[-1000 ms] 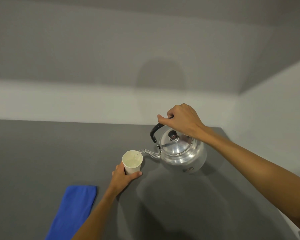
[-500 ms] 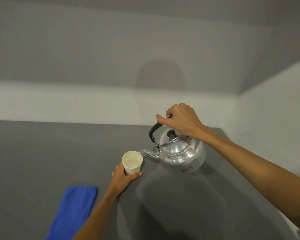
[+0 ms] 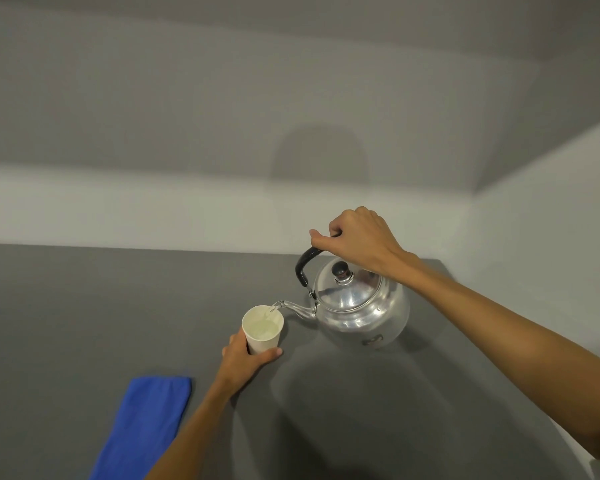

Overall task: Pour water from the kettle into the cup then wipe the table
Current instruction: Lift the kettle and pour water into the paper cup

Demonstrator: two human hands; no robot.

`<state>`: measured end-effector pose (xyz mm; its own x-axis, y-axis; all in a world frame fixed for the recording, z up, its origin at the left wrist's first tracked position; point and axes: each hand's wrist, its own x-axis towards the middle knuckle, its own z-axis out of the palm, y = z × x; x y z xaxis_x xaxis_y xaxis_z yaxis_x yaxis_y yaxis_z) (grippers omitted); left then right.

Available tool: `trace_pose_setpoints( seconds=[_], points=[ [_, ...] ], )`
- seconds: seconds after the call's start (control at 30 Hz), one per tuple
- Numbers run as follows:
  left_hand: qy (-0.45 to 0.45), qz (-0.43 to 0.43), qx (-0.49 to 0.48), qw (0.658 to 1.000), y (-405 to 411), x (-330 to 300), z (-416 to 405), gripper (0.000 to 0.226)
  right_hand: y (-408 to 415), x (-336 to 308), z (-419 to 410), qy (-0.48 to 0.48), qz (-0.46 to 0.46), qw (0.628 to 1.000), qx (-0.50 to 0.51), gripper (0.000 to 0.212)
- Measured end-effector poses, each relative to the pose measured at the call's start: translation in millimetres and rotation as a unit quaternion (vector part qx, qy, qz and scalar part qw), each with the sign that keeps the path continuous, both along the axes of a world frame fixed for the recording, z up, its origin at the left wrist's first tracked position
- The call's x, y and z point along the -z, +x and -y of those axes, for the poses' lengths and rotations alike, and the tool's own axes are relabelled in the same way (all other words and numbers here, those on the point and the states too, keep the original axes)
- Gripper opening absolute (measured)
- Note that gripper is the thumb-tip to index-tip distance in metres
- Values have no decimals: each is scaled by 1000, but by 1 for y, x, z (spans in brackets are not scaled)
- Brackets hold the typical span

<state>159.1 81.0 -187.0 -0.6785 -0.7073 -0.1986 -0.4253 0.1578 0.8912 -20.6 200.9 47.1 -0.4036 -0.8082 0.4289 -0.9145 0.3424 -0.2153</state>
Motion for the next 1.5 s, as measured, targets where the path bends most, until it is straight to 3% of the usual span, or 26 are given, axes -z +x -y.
trace_pose_setpoints(
  seconds=[1.5],
  points=[
    [-15, -16, 0, 1000, -1, 1, 0, 80, -8, 4, -3, -6, 9, 1000, 4, 56]
  ],
)
